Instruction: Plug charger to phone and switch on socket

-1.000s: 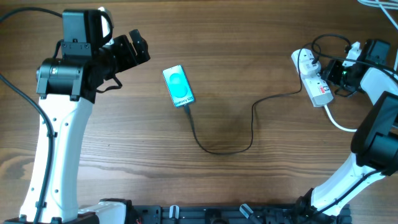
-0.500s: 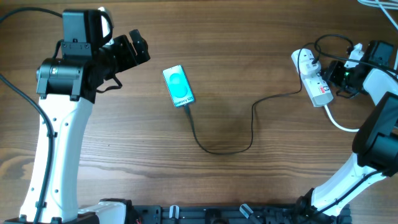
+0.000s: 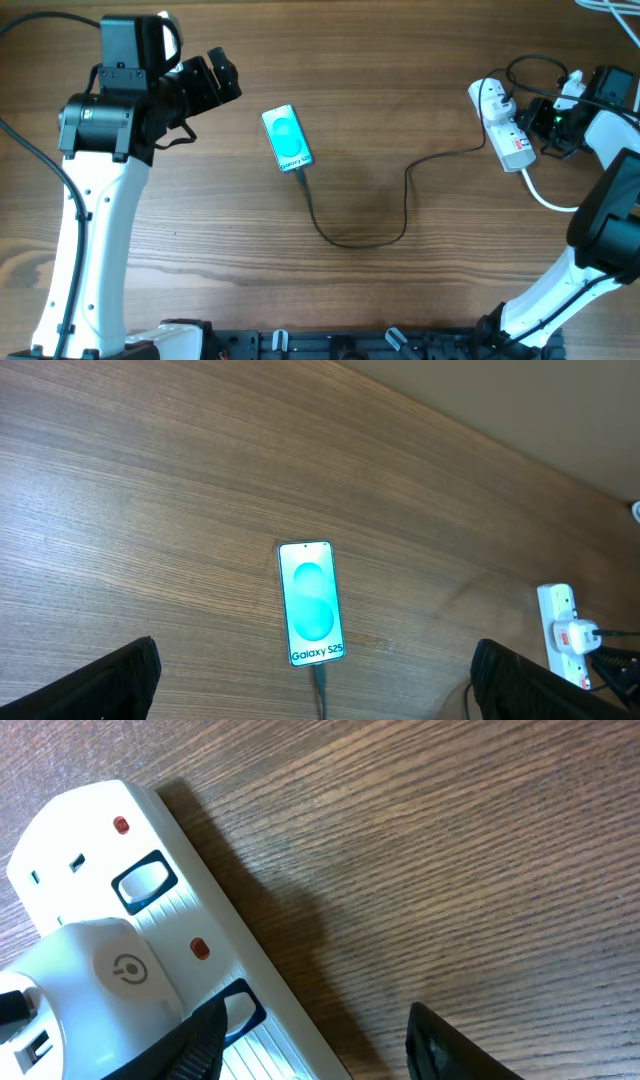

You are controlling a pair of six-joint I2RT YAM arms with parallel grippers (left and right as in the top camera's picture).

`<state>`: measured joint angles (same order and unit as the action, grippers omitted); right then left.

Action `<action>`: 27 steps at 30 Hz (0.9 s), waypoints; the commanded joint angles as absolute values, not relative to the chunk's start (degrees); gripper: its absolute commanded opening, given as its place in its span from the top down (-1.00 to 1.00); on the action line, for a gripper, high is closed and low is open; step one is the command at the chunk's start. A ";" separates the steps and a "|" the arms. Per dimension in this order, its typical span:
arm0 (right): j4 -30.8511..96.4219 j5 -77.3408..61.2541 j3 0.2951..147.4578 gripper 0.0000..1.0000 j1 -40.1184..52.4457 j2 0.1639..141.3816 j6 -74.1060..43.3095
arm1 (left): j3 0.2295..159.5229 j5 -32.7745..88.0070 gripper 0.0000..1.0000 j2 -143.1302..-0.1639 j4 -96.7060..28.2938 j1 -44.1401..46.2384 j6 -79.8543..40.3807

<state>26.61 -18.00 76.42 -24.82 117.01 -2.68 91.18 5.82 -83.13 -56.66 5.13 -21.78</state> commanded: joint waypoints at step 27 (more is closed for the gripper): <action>26.96 -21.08 76.16 -0.10 -24.60 115.94 0.64 | 91.18 5.48 -1.00 -82.61 -56.64 4.93 -21.47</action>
<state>26.79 -20.12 76.42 -24.91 117.01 0.12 91.18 5.82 -83.13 -56.66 5.13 -21.78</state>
